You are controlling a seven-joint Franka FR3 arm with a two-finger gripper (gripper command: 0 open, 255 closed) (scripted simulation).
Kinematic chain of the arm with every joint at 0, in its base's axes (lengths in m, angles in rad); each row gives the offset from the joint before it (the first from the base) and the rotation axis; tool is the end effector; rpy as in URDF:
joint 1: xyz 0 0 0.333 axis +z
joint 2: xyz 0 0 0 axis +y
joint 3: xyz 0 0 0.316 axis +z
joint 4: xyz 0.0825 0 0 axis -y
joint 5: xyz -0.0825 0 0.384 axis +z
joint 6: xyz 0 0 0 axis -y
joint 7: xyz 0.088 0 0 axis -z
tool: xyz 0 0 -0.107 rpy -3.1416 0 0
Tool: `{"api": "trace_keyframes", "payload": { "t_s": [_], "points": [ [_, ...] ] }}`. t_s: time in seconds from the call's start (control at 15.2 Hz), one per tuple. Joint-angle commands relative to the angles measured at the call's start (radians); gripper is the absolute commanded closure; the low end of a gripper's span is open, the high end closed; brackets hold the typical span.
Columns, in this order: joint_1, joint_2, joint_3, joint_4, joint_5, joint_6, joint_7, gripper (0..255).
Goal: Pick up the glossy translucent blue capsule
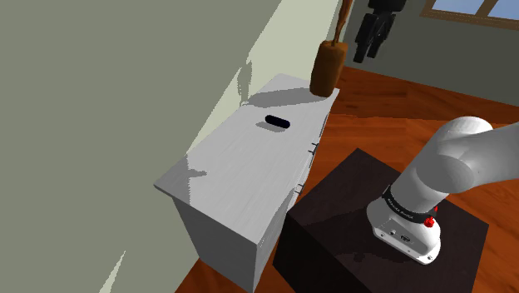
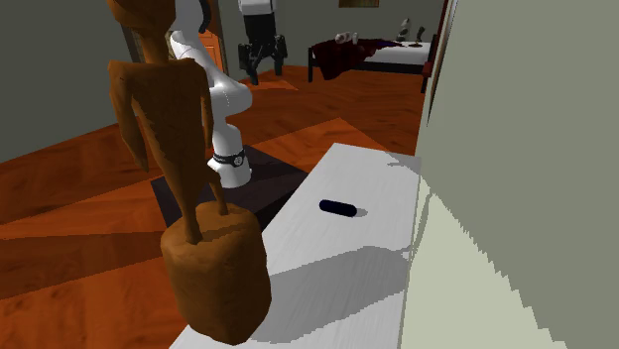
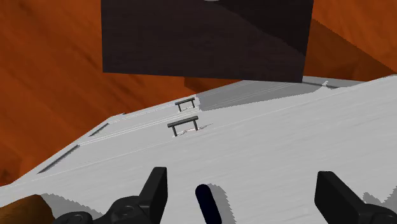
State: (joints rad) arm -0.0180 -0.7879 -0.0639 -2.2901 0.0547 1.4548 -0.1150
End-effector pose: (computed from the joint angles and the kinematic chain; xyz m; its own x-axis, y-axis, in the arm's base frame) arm 0.2938 -0.0248 0.6118 0.9976 0.0598 -0.0361 0.0558 -0.9930 -0.1045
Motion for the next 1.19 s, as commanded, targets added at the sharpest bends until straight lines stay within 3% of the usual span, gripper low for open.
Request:
{"api": "trace_keyframes", "payload": {
  "t_s": [0.0,0.59,1.12],
  "points": [
    [0.0,0.0,0.0,0.0,0.0,0.0,0.0,0],
    [0.037,0.196,-0.042,-0.112,0.008,0.312,-0.124,0],
    [0.08,0.453,-0.073,-0.111,0.049,0.567,-0.245,0]
  ]
}}
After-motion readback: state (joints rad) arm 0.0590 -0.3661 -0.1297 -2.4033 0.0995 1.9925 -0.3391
